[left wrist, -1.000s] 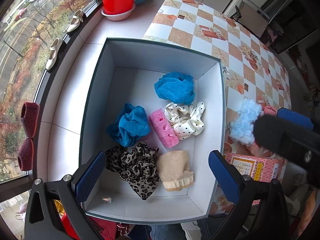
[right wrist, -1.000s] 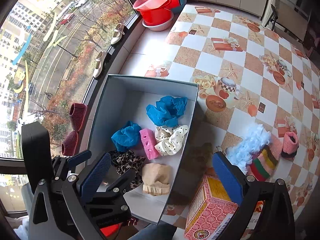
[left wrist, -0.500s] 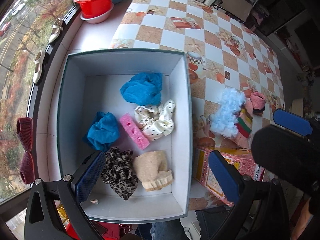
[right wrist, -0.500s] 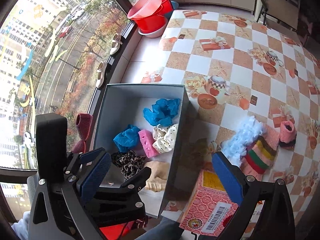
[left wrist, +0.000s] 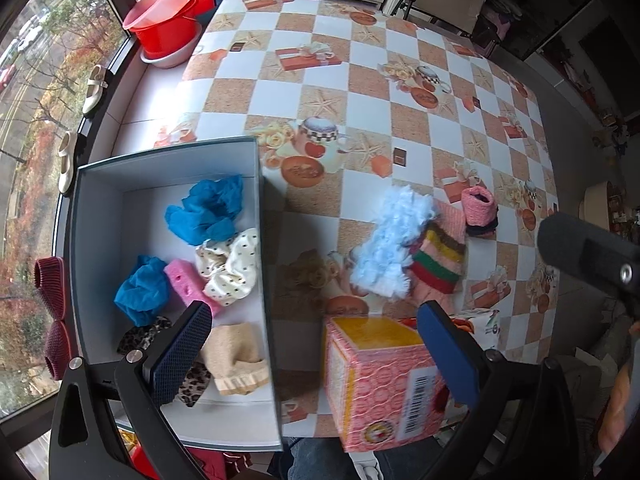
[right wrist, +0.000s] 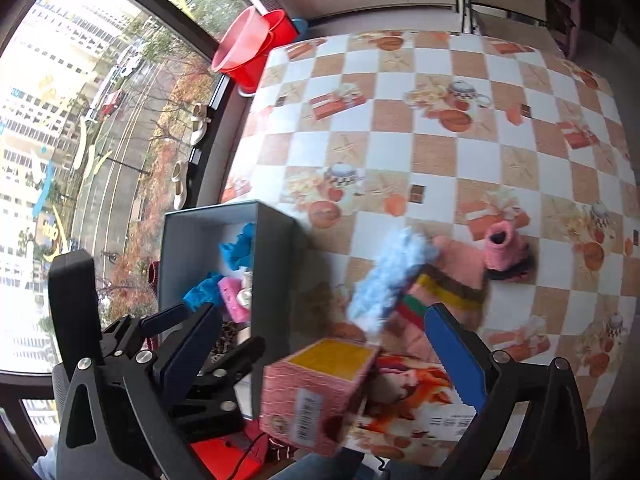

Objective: Organize soft objects
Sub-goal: 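Move both tools from the box back over the remaining soft items, then grasp the light-blue fluffy duster with the left tool while the right tool grasps the pink knit slipper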

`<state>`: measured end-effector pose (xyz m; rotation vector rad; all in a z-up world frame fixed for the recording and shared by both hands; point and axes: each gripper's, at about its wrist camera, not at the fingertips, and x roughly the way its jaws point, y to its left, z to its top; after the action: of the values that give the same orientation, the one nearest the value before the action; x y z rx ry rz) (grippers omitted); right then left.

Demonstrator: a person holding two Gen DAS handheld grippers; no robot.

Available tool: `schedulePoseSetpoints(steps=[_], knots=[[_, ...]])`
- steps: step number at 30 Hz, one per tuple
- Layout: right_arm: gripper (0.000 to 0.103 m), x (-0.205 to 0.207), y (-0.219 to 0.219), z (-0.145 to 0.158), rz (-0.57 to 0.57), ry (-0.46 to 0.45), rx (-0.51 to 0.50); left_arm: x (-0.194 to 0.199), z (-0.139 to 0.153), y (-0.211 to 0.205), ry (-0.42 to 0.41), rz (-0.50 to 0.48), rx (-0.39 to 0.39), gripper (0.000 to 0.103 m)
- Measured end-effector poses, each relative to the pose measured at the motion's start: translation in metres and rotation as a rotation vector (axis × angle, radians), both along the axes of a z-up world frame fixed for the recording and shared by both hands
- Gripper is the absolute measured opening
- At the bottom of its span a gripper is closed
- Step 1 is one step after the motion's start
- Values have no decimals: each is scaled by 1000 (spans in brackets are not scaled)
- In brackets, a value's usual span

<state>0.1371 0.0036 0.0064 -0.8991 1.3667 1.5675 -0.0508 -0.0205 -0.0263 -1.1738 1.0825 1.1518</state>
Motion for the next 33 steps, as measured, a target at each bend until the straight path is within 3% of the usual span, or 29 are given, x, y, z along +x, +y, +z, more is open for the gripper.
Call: schedulePoseSetpoints(steps=[13,17,24,27,30,33], knots=[[102,117,8,-46,-156,-12,-92,71,-15,39,-4,-23,-43,102],[102,143,7,-68,-204,-22,-137,94,-35,56,13,-53,-97,102],[102,173,0,-99,-272,-18,-201,119,-78,78,242,-275,-187,102],[102,179,1,-111,-286,-13,-220,117,-92,83,287,-360,-214,102],[102,179,5,-123,-290,-8,-241,110,-108,87,331,-385,-240,102],[102,176,7,-129,-285,0,-250,105,-122,89,299,-388,-283,102]])
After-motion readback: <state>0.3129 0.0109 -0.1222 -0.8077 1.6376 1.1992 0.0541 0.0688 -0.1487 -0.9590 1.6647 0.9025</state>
